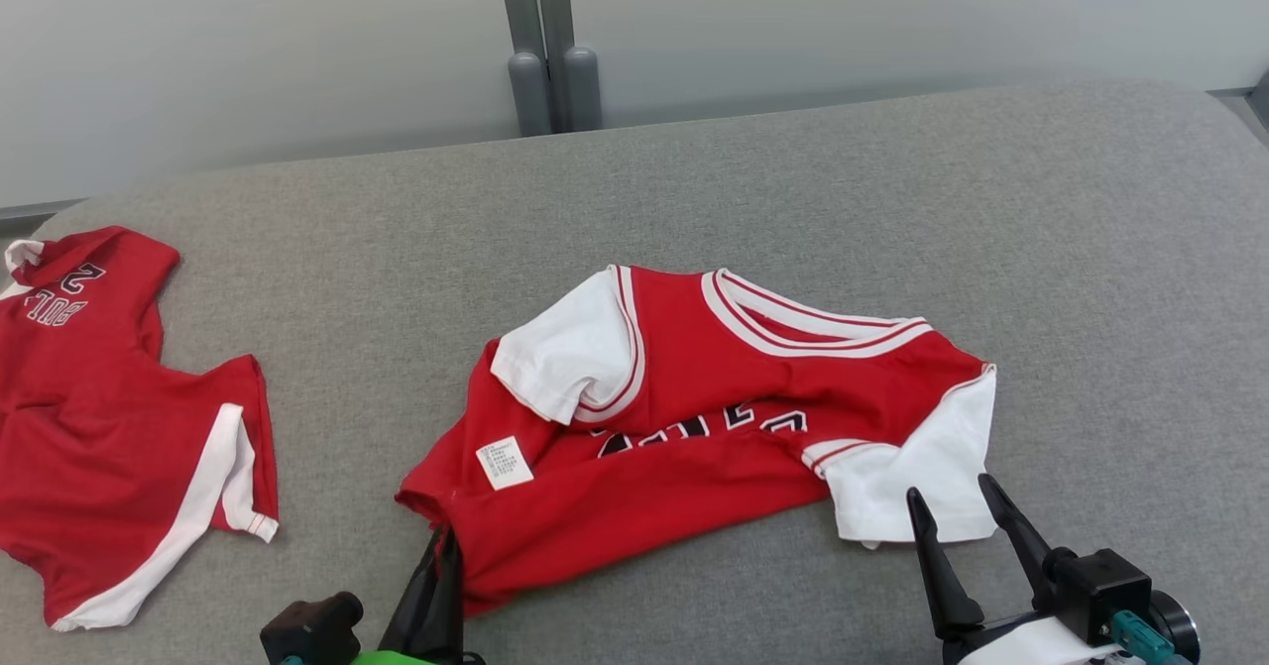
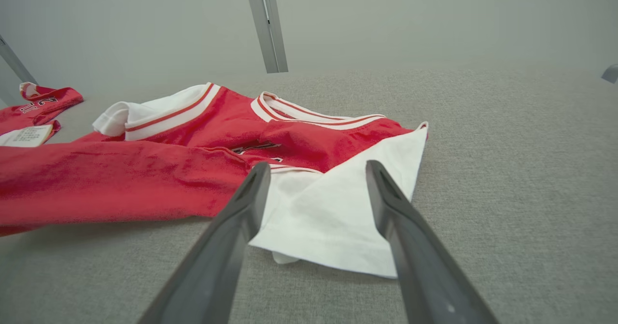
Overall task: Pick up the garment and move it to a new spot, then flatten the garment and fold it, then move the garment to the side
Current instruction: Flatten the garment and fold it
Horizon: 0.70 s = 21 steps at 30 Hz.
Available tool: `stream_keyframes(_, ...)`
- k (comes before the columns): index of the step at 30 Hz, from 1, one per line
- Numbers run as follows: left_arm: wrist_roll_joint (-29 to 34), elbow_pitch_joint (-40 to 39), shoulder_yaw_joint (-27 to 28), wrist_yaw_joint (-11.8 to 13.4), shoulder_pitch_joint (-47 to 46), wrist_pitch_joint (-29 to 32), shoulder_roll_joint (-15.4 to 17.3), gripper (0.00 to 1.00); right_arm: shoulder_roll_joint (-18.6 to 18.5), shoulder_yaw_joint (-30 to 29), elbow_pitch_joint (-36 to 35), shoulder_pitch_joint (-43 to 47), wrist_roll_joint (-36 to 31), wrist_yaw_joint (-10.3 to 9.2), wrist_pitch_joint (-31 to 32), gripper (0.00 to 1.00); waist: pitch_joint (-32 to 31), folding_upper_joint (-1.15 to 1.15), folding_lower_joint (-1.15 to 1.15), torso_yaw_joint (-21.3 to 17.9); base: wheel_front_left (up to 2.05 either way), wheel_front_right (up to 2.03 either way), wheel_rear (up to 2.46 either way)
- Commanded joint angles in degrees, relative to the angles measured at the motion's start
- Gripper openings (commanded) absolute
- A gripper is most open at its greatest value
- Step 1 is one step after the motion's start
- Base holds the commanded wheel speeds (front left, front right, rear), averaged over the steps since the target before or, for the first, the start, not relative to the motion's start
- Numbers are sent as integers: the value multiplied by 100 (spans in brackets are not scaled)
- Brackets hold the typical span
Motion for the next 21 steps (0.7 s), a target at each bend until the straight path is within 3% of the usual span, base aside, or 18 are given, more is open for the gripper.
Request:
stream_keyframes(1,163,8,117,-70,83,-3,-45,100,-34,4,-3,39,9,0,-18,100,-20,0,0,72,0,0,0)
stream_keyframes(7,706,383,270,-265,283,-3,-177,100,-65,53,32,-60,13,0,-18,100,-31,0,0,29,0,0,0)
stream_keyframes(11,718,573,256,-325,324,-3,-176,100,-76,41,32,-25,11,0,-18,100,-129,0,0,-45,0,0,0)
stream_keyframes(16,651,-64,663,-352,195,-2,-119,100,-68,2,-47,51,-1,0,-18,100,-229,0,0,-130,0,0,0)
stream_keyframes(21,596,134,718,-282,-411,534,158,100,-59,144,-50,-86,-7,0,-18,100,-197,0,0,-304,0,0,0)
